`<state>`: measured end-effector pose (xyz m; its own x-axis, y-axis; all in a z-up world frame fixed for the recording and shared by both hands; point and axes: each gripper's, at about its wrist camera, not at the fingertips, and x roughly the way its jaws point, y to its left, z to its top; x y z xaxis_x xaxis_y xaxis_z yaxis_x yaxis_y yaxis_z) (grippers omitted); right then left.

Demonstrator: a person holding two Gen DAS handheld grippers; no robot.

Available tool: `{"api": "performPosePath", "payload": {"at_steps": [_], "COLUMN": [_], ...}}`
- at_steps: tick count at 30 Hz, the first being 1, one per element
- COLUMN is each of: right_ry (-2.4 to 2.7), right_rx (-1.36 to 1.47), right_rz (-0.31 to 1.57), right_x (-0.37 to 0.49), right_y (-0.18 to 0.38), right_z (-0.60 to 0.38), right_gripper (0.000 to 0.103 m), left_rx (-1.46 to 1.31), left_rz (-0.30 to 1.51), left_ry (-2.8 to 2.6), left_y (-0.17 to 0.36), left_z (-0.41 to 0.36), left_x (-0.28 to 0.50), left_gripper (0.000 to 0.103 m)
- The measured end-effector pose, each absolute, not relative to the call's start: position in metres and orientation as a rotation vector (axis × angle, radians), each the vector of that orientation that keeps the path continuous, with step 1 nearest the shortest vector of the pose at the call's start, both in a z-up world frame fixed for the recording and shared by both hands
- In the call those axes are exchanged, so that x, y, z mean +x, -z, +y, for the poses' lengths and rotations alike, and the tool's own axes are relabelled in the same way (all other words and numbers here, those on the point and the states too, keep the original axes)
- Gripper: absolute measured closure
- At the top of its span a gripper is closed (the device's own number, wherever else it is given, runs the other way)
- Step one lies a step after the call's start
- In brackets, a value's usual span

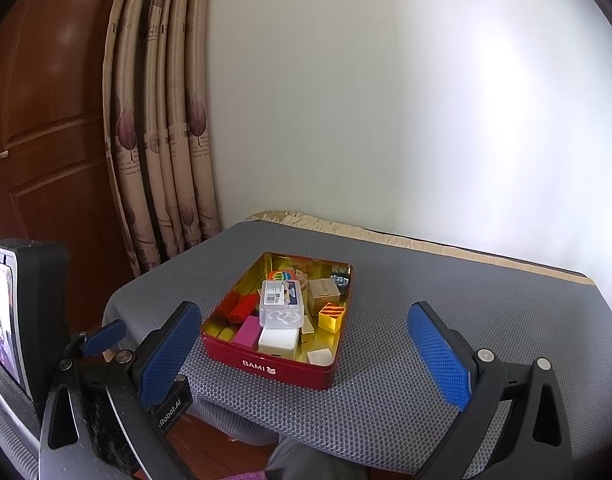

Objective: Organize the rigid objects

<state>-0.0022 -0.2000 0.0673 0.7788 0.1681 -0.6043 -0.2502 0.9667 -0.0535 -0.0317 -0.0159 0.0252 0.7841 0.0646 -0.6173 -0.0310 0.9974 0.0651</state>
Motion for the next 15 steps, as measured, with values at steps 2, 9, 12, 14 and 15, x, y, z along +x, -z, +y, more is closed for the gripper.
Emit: {"api": "performPosePath", "payload": {"at_steps": [2,9,12,14,15], "right_ry": [-0.224,-0.219,-0.219,-0.221,-0.22], "right_rx": [-0.134,-0.13,-0.134,-0.134,-0.133], "right_rz": [0.635,0.625,0.623,0.622,0.62], "right_x": [-0.0021,-0.0028,-0.0036,-0.004,-0.0043], "right_y": [-0.068,-0.0693,-0.0694,-0.0698,-0.0699], "right_z": [-0.2003,-0.2014,-0.201,-0.201,-0.2009], "right_gripper": [0.001,0.001,0.001,0.001,0.001], "left_rx": [0.054,0.051,0.053,0.053,0.053], "left_rz": [0.666,0.661,0.658,0.656,0.655], "left_ry": [-0.05,-0.055,-0.056,-0.057,-0.057], "left_y": [-0.0254,-0.0257,-0.0261,-0.0267,-0.0268], "left_z": [-0.0166,-0.0168,-0.0164,-0.0165,-0.0163], "left_x": [-0.0319,-0.0328,-0.033,-0.0333,-0.0334], "left_gripper": [0.047,0.047,0.047,0.047,0.047]}}
